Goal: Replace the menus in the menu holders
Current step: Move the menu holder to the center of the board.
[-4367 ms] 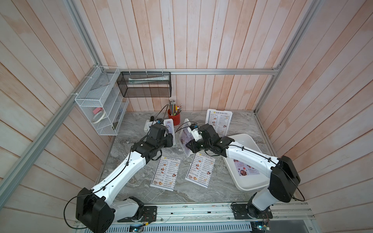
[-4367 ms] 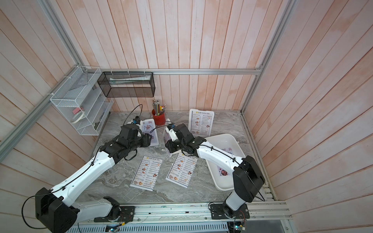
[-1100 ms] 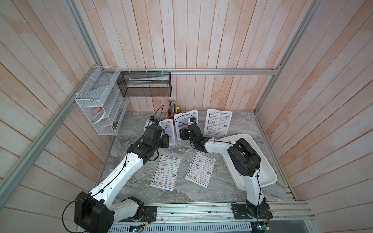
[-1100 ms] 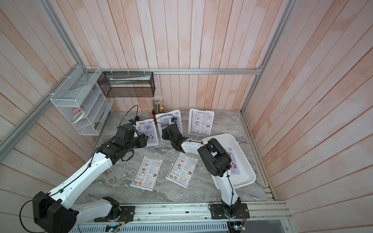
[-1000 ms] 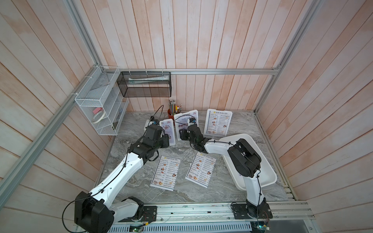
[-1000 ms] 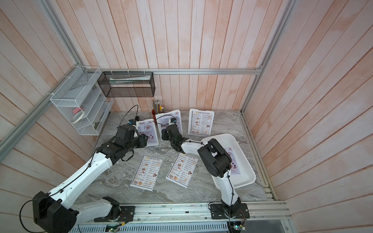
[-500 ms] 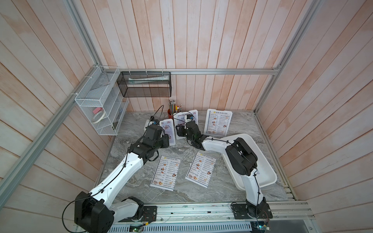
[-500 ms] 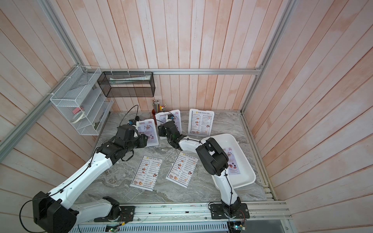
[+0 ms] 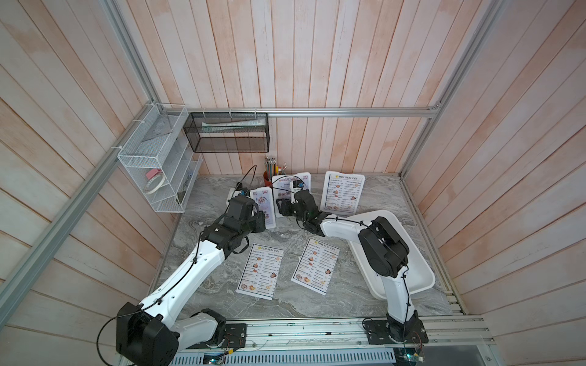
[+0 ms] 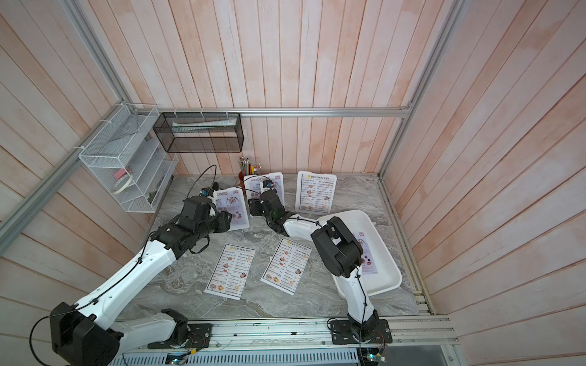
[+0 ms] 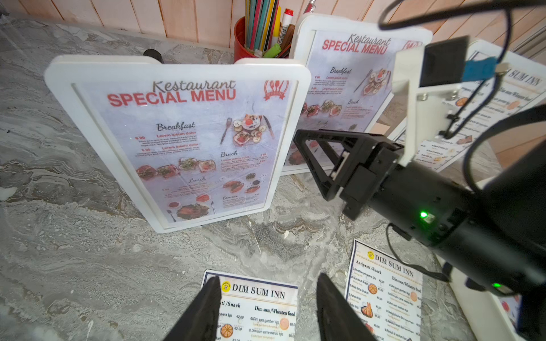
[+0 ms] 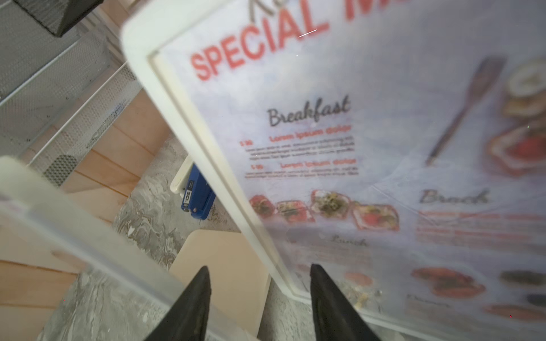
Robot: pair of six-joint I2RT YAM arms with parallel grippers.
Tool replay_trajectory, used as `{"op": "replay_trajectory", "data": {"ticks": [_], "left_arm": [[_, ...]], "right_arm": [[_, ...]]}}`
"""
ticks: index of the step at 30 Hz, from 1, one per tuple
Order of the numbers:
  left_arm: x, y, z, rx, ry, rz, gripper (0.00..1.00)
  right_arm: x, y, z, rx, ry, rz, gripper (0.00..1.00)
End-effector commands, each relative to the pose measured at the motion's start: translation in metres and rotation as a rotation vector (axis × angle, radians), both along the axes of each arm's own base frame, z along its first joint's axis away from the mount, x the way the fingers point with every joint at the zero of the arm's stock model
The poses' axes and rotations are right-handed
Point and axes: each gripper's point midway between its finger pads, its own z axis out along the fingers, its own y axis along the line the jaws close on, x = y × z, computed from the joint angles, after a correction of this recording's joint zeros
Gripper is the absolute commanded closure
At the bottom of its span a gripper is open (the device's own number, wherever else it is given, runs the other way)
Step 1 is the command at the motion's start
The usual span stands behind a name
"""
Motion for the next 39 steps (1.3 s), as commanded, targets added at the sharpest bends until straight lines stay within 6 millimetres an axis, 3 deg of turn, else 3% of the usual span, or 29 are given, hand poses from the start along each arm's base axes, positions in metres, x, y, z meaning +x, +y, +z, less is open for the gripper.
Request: {"op": "replay_trajectory", "data": {"ticks": [1,6,11,17,22,25,31,35,39], "left_arm": [[0.0,-0.002,0.0,-0.006,0.0,-0.016,0.46],[-0.001,-0.012,-0.005,-0.037,0.004,-0.034,0.45],[-0.006,-0.034,-0.01,-0.028,0.02,-0.083,0.44],[-0.015,-0.055,-0.017,-0.029,0.049,-0.132,0.44],[-0.023,-0.071,-0.022,-0.019,0.078,-0.17,0.43],[-0.025,-0.08,-0.021,-0.027,0.082,-0.191,0.43],[-0.019,-0.095,-0.023,-0.014,0.085,-0.203,0.43],[-0.016,-0.099,-0.026,0.01,0.093,-0.206,0.43],[-0.015,-0.097,-0.024,0.021,0.087,-0.199,0.43]], "right_arm": [[-0.013,-0.013,0.044,-0.069,-0.11,0.09,0.41],[-0.015,-0.074,0.058,-0.131,-0.093,0.085,0.39],[-0.01,-0.159,0.075,-0.171,-0.075,-0.021,0.35],[0.006,-0.271,0.061,-0.138,0.014,-0.21,0.3],[0.011,-0.328,0.053,-0.1,0.025,-0.299,0.27],[0.018,-0.34,0.046,-0.077,0.022,-0.273,0.26],[0.041,-0.344,0.036,-0.059,-0.001,-0.22,0.25],[0.055,-0.34,0.03,-0.07,-0.016,-0.17,0.25],[0.056,-0.329,0.031,-0.065,-0.035,-0.1,0.25]]}}
